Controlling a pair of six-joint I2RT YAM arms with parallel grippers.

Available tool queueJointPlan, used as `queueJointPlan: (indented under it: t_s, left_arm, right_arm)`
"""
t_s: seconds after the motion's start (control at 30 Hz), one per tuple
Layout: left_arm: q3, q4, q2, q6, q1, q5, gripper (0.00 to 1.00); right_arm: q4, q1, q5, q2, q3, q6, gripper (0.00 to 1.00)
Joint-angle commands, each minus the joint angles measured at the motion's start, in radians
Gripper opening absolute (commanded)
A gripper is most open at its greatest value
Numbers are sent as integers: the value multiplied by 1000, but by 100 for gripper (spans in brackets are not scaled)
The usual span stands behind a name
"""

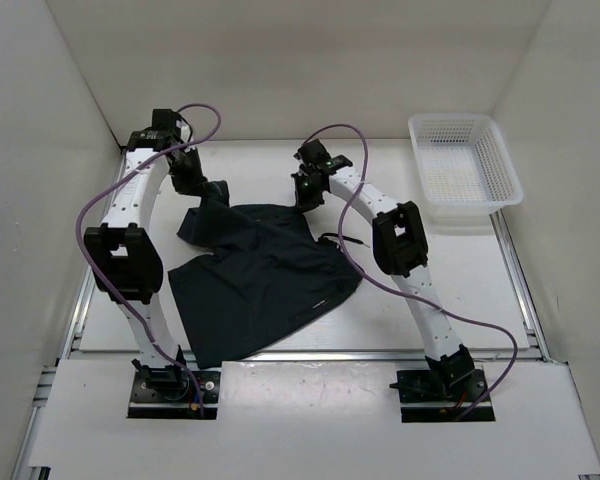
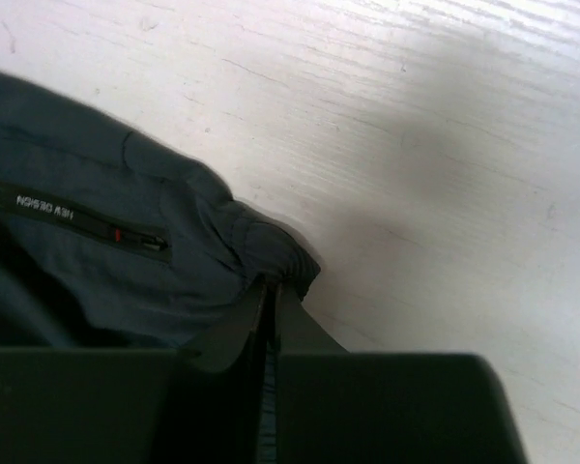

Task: Fold and stack the shorts
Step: Flatten the shorts out

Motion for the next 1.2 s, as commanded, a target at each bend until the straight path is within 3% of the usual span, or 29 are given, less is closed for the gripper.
queueJointPlan:
  t_s: [0.0, 0.2, 0.33, 0.43, 0.57, 0.77, 0.8, 0.83, 0.87, 0.9, 0.97, 1.03, 1.17]
  left_arm:
    - [8, -8, -77, 24, 15, 27, 10]
    - [-20, -26, -102, 52, 67, 16, 10]
    - [-41, -16, -112, 52, 68, 39, 10]
    - [-50, 26, -103, 29, 68, 75, 10]
    - [67, 26, 36, 4, 26, 85, 10]
    - [512, -6, 376, -7, 6, 20, 10]
    - [672, -38, 421, -16, -6, 20, 60]
    - [742, -80, 458, -16, -6, 20, 87]
    - [778, -127, 478, -16, -6, 33, 100]
    - [767, -118, 458, -25, -6, 33, 100]
    - [605, -68, 388, -25, -6, 1, 100]
    - [461, -10, 294, -25, 8, -25, 100]
    - [321, -9, 207, -16, 43, -43, 100]
  right_arm:
    - [-2, -3, 107, -50, -55, 71, 0]
    - [145, -64, 336, -374, -489, 195, 0]
    - [200, -89, 439, -540, -672, 226, 0]
    - [211, -89, 487, -617, -718, 237, 0]
    - [211, -89, 522, -626, -696, 237, 0]
    - [187, -155, 568, -519, -555, 284, 0]
    - [165, -164, 568, -503, -530, 284, 0]
    - [144, -173, 544, -477, -475, 284, 6]
    - [119, -173, 527, -477, -456, 275, 30]
    - [108, -173, 527, -477, -456, 255, 39]
    - [119, -173, 544, -515, -514, 234, 48]
    - [133, -173, 544, -555, -554, 220, 49]
    - [153, -173, 544, -627, -668, 200, 49]
